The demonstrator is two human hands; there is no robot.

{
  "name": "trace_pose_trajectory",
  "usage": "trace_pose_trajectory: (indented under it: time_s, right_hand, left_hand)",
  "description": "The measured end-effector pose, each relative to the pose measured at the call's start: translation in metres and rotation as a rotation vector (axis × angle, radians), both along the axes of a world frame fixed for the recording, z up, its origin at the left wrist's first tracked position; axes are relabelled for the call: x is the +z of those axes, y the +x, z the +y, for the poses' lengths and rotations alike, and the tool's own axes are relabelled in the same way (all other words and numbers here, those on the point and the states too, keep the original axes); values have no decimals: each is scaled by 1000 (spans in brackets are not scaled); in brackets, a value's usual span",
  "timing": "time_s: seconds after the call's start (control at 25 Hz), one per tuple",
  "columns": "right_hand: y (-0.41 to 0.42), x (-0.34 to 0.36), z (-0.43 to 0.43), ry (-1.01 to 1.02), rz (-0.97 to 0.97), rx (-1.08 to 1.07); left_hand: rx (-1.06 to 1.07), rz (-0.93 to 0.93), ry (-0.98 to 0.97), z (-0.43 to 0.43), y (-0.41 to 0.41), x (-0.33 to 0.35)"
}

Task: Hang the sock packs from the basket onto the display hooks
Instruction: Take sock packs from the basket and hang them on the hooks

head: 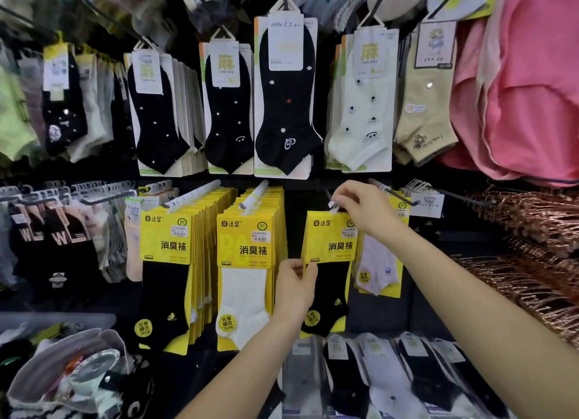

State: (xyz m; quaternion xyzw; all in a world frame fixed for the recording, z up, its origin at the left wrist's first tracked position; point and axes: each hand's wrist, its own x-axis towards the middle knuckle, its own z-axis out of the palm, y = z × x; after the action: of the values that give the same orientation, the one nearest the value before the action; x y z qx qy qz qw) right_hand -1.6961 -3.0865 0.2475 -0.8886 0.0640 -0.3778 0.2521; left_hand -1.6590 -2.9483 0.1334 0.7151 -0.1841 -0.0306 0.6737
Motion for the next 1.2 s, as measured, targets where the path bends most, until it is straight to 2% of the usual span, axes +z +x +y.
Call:
trace_pose_trajectory:
  time_s: [0.12, 0.24, 0.44, 0.56, 0.68, 0.76, 0.92, 1.08, 1.2]
  right_hand:
    - [-3, -17, -10, 95, -107, -26]
    - [-6, -48, -15, 228, -9, -22]
    - [-10, -75, 1, 470, -9, 128]
    - [-30, -109, 8, 606, -18, -12]
    - [-68, -188, 32, 628, -34, -138]
    - [-88, -248, 61, 660, 125, -119]
    - [-110, -346, 114, 701, 498, -63]
    - [-132, -416, 149, 596, 840, -93]
    - [-151, -452, 158, 543, 971, -142]
  left_hand:
    - [58, -215, 90, -2, 2, 1]
    - [20, -327, 101, -16, 12, 19]
    - [-109, -228, 36, -25, 12, 23]
    - [-105, -203, 126, 4, -2, -13]
    - [-180, -156, 210, 57, -32, -91]
    - [-186, 11, 258, 95, -55, -153]
    - [-34, 234, 403, 163, -87, -257]
    - [-32, 342, 554, 209, -108, -326]
    - [-101, 329, 613, 212, -116, -348]
